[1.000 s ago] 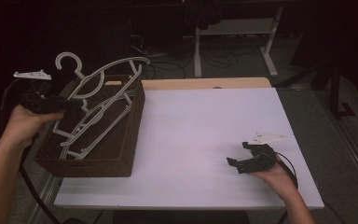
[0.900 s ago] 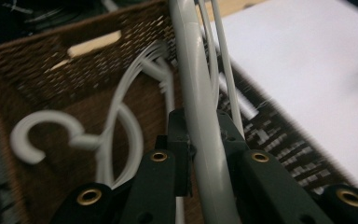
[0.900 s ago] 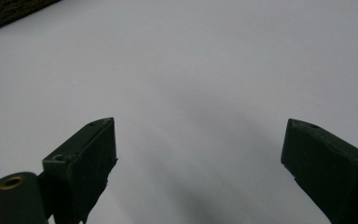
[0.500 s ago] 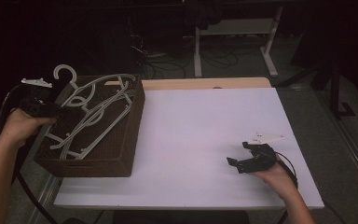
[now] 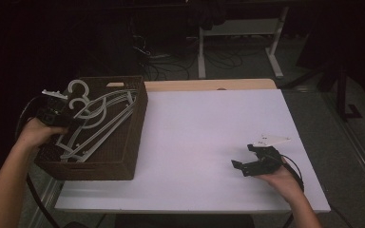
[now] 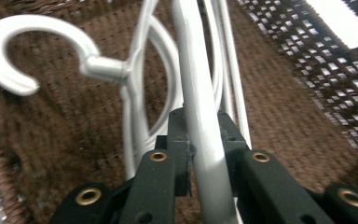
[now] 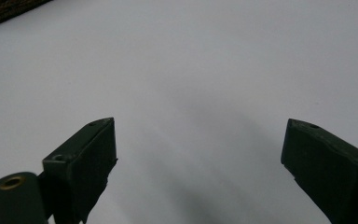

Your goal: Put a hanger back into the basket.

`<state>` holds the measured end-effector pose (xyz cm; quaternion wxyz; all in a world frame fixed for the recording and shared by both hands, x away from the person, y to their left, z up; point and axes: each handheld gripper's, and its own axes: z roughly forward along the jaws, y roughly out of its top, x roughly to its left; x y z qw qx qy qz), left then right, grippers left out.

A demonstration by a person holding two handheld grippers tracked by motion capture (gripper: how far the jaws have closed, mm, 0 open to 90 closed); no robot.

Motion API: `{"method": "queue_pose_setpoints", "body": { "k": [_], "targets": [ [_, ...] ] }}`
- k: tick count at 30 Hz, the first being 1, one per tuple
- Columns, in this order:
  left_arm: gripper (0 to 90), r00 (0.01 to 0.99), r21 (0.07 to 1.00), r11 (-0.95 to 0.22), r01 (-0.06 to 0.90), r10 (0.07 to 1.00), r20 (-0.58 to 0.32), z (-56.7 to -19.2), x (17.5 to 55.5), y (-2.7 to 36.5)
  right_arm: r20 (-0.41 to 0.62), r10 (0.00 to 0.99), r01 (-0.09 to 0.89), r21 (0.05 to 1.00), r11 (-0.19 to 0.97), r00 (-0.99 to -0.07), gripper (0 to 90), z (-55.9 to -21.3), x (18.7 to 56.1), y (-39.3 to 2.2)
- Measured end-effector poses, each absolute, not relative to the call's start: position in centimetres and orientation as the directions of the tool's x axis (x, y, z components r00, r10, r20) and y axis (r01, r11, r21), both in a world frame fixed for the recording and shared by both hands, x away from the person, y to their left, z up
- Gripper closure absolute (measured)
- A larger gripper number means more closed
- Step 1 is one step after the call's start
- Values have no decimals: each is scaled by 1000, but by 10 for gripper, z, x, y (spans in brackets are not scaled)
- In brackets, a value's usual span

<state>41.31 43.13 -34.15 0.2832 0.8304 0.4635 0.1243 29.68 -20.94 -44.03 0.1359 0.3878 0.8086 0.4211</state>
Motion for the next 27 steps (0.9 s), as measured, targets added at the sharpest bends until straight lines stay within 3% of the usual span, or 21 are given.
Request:
{"method": "queue_pose_setpoints", "body": {
  "k": [2, 5, 14, 27],
  "targets": [
    [589, 519, 606, -393, 692, 854, -39, -341, 412, 434, 107, 741, 512, 787, 344, -663, 98, -440, 297, -209],
    [498, 499, 635, -364, 682, 866, -40, -336, 410, 438, 107, 740, 511, 787, 345, -664, 98, -440, 297, -209],
    [312, 562, 721, -334, 607, 822, -92, -324, 399, 422, 108, 739, 508, 790, 342, -665, 99, -438, 296, -209],
    [143, 731, 825, -342, 450, 671, -121, -310, 362, 342, 119, 722, 498, 798, 338, -682, 93, -423, 298, -208]
  ]
}}
